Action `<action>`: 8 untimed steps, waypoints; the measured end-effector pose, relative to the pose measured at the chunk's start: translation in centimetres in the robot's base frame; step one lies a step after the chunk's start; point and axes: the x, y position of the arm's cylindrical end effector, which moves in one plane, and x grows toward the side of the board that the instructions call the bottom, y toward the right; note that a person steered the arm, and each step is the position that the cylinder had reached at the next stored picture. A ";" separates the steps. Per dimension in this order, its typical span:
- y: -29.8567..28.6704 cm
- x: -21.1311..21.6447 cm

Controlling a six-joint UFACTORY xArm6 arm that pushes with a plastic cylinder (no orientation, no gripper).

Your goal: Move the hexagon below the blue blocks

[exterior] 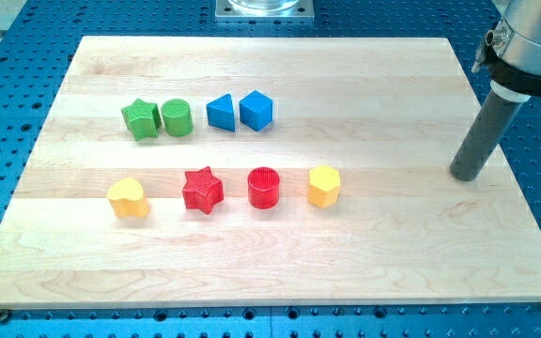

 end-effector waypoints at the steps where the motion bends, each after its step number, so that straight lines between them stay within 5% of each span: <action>1: -0.9 0.5; 2: -9.7 1.6; 4: -17.5 8.3; 5: -19.4 2.7; 6: -16.5 -2.0; 7: -8.3 -2.2; 8: -7.4 -4.4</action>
